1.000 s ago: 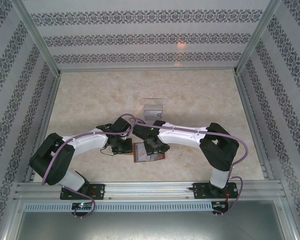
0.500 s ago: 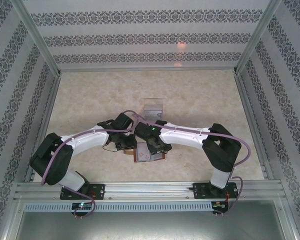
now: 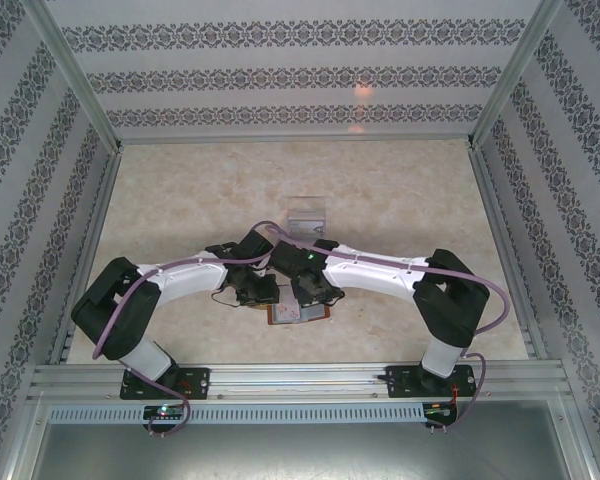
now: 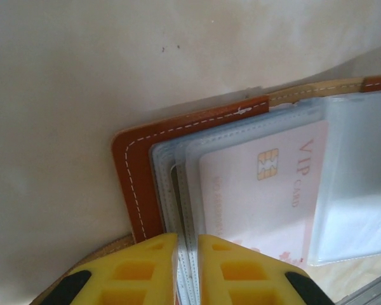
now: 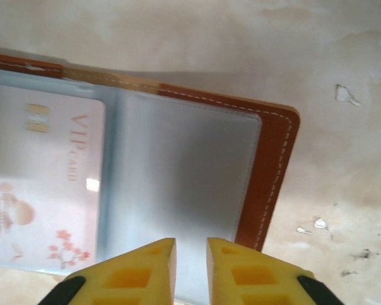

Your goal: Take the credit cards out of the card holder

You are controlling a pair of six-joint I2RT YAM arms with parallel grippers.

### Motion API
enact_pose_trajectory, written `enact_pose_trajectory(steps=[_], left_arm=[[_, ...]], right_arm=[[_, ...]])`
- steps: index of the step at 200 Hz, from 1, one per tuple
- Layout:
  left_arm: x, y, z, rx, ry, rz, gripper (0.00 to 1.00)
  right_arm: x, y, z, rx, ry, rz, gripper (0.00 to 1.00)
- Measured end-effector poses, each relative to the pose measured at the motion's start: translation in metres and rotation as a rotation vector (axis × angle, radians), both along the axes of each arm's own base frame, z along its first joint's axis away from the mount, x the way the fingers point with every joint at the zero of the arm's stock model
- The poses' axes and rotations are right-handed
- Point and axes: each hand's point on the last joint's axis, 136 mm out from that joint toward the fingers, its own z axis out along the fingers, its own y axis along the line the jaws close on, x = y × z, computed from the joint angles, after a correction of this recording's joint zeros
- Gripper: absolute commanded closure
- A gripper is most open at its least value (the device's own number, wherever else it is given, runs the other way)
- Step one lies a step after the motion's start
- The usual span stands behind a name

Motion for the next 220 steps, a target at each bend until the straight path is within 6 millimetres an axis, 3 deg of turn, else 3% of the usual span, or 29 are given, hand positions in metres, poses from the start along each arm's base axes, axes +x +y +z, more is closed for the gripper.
enact_pose_trajectory(steps=[42, 92, 126, 171, 220], left_arm=[[0.0, 0.0, -0.002, 0.003, 0.004, 0.0, 0.84], [0.0, 0.0, -0.002, 0.003, 0.004, 0.0, 0.84], [0.0, 0.0, -0.002, 0.003, 0.003, 0.0, 0.84], [0.0, 0.0, -0.002, 0.003, 0.003, 0.0, 0.84], [0.0, 0.0, -0.002, 0.003, 0.003, -0.001, 0.84]], right_arm=[[0.0, 0.021, 0.007, 0.166, 0.014, -0.006, 0.84], [-0.001, 0.031, -0.014, 0.338, 0.102, -0.078, 0.81], [0.002, 0.039, -0.017, 0.419, 0.121, -0.1, 0.83], [0.005, 0.05, -0.015, 0.481, 0.126, -0.097, 0.83], [0.004, 0.048, -0.023, 0.464, 0.137, -0.102, 0.82]])
